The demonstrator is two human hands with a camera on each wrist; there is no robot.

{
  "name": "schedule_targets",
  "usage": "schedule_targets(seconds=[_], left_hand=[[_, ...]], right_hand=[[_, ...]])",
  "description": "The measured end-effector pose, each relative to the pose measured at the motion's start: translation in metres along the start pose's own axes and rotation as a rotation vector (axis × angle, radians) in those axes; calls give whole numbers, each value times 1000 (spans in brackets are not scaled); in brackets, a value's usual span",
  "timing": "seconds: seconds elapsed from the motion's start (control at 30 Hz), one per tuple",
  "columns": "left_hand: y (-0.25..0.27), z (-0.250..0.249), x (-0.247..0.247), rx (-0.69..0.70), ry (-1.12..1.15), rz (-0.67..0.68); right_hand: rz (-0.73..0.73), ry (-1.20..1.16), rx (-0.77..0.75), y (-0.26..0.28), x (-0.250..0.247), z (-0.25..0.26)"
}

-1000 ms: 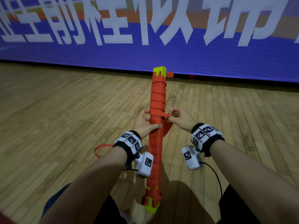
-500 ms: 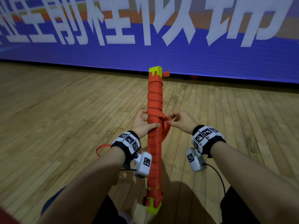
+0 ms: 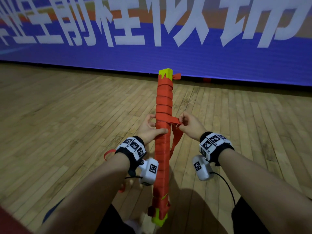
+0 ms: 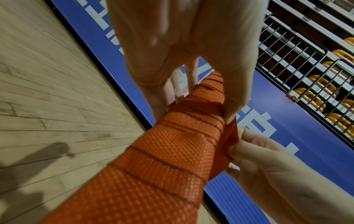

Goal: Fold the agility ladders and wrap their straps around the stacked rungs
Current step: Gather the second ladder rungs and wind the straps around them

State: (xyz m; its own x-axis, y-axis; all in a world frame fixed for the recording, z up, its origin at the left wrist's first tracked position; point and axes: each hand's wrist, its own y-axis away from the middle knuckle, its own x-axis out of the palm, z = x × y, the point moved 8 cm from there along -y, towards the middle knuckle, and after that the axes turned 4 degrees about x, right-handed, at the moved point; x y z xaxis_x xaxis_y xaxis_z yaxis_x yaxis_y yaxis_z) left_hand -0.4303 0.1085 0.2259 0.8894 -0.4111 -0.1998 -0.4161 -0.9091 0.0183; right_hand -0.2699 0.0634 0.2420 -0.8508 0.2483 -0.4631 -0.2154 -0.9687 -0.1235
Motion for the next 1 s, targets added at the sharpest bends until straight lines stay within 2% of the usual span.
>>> schedule_targets(seconds=[0.1,0.2,0.37,0.47,0.63,0.77,1.0], left_hand=[[0,-1,-4,0,2,-5],[0,-1,-9,-4,12,-20],[-1,-1,-14,-2,43,-66],[-2,0,-19,11,37,-112],[-3,1,-33,10,16,-158],[0,2,-39,-6,28,-128],[8,0,-32,-9,44,4]], right_hand=[[0,-46,1,-2,1,-1],[69,-111,22,-3,5,0],[175,-66,37,2,14,2],[201,-11,67,3,17,0],[214,-77,137,4,16,-12],[219,-113,155,-1,22,-16],[268,-123,129,-5,52,-11]])
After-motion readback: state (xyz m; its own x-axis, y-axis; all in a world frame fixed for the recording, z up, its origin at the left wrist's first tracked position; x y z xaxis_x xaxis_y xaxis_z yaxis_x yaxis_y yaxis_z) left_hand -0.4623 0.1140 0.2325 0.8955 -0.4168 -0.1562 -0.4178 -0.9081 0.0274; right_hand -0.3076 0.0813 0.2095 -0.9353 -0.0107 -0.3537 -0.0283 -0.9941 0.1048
